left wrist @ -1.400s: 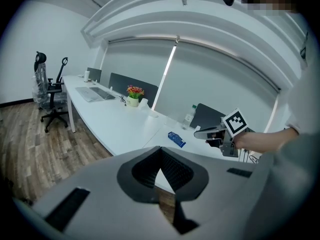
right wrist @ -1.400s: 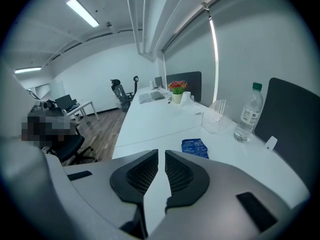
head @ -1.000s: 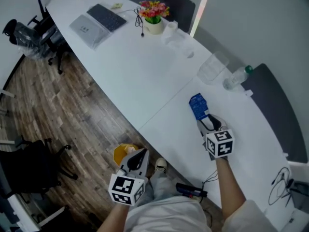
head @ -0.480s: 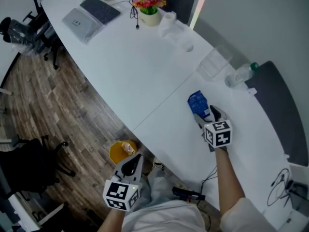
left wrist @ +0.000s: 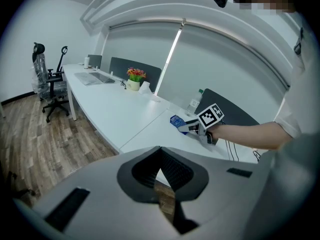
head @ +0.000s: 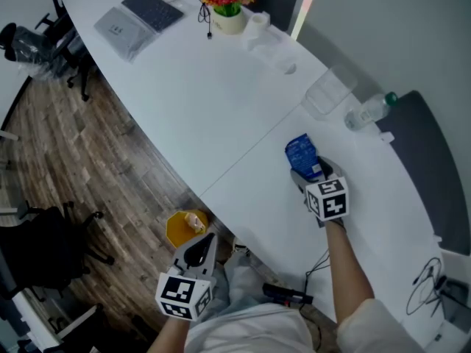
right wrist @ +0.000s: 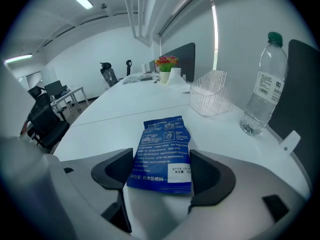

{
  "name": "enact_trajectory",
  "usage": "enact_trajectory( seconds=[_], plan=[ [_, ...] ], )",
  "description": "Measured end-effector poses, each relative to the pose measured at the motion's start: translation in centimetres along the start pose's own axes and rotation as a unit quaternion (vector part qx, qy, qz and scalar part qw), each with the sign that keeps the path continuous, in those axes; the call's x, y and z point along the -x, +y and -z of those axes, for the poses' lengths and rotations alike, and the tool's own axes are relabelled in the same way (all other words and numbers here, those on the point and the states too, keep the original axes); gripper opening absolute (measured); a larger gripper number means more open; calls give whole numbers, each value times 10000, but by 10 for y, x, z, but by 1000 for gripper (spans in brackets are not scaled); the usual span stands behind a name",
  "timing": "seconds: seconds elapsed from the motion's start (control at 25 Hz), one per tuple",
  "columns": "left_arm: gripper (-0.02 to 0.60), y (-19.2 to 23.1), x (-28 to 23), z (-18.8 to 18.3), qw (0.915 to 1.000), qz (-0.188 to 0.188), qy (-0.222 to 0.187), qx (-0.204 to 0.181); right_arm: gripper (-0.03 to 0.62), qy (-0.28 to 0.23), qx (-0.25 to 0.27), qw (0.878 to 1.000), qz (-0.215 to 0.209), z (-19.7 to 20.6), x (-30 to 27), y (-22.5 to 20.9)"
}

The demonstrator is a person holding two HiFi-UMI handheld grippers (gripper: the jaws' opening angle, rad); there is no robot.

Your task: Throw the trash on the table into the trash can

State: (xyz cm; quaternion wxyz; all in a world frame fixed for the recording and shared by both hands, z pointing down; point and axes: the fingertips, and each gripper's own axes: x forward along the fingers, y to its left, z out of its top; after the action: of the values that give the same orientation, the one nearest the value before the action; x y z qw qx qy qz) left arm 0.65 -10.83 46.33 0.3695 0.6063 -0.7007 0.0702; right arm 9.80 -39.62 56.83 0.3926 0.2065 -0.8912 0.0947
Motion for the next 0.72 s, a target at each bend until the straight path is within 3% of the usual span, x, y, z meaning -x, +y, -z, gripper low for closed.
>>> enact_trajectory(
  seconds=[0.72],
  plan=[
    [0,1,32,-8,9994,-114,-328,63,342,-154,7,9993,-331,-10,34,35]
  ],
)
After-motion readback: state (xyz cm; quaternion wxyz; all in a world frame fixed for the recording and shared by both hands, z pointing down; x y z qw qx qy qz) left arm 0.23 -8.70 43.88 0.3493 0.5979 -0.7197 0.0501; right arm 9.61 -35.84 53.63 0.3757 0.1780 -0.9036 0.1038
